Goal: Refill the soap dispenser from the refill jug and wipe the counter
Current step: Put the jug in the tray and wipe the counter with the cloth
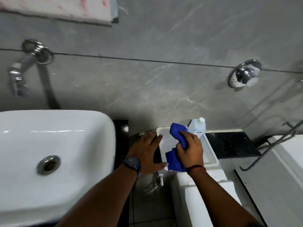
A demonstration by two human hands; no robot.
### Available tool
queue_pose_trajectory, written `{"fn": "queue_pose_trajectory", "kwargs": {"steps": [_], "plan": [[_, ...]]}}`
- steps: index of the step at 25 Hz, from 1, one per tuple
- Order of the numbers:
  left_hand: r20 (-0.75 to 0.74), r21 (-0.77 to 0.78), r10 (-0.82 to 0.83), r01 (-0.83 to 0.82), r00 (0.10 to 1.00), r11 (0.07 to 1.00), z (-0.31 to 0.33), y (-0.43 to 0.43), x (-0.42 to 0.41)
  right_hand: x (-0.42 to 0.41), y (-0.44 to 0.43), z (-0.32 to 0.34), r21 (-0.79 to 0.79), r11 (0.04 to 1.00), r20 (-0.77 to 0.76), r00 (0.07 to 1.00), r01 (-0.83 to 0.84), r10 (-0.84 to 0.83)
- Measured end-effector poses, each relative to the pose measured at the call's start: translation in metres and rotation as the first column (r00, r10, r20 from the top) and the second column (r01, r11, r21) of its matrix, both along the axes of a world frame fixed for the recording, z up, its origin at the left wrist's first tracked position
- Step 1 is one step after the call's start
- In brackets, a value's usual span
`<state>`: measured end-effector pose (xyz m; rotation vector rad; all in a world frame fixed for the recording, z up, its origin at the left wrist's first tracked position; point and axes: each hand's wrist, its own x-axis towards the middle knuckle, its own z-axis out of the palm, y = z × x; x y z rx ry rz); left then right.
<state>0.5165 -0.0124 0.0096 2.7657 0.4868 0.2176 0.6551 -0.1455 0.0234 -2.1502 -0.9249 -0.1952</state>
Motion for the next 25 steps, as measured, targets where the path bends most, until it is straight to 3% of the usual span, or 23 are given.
{"fn": "queue_pose_trajectory", "kwargs": {"steps": [6,9,13,16,19,22,25], "plan": [[0.094,-0.028,-0.023,0.025,0.995,0.999,0.048,-0.042,-0.189,-0.195,-0.026,0.024,-0.034,0.997,-0.092,0.994,-0.063,0.059],[0.134,-0.039,-0.017,0.022,0.991,0.999,0.048,-0.038,-0.270,-0.272,-0.025,0.004,-0.033,0.999,-0.148,0.988,-0.042,0.036],[0.180,0.068,0.022,-0.035,0.983,0.997,0.023,-0.021,-0.351,-0.324,-0.016,-0.036,-0.124,0.992,-0.231,0.973,-0.026,-0.003],[0.048,0.024,0.164,-0.165,0.985,0.986,-0.014,-0.007,-0.389,-0.333,-0.010,-0.065,-0.267,0.962,-0.284,0.959,-0.057,-0.022],[-0.186,-0.027,0.403,-0.415,0.896,0.909,-0.050,0.005,-0.417,-0.345,-0.007,-0.093,-0.448,0.893,-0.149,0.989,-0.047,-0.023],[-0.256,0.003,0.526,-0.543,0.811,0.840,-0.077,0.015,-0.441,-0.360,0.003,-0.110,-0.434,0.901,-0.106,0.994,-0.018,-0.031],[-0.226,0.042,0.547,-0.553,0.806,0.832,-0.089,0.018,-0.453,-0.386,0.026,-0.112,-0.418,0.901,-0.082,0.993,-0.116,0.089]]}}
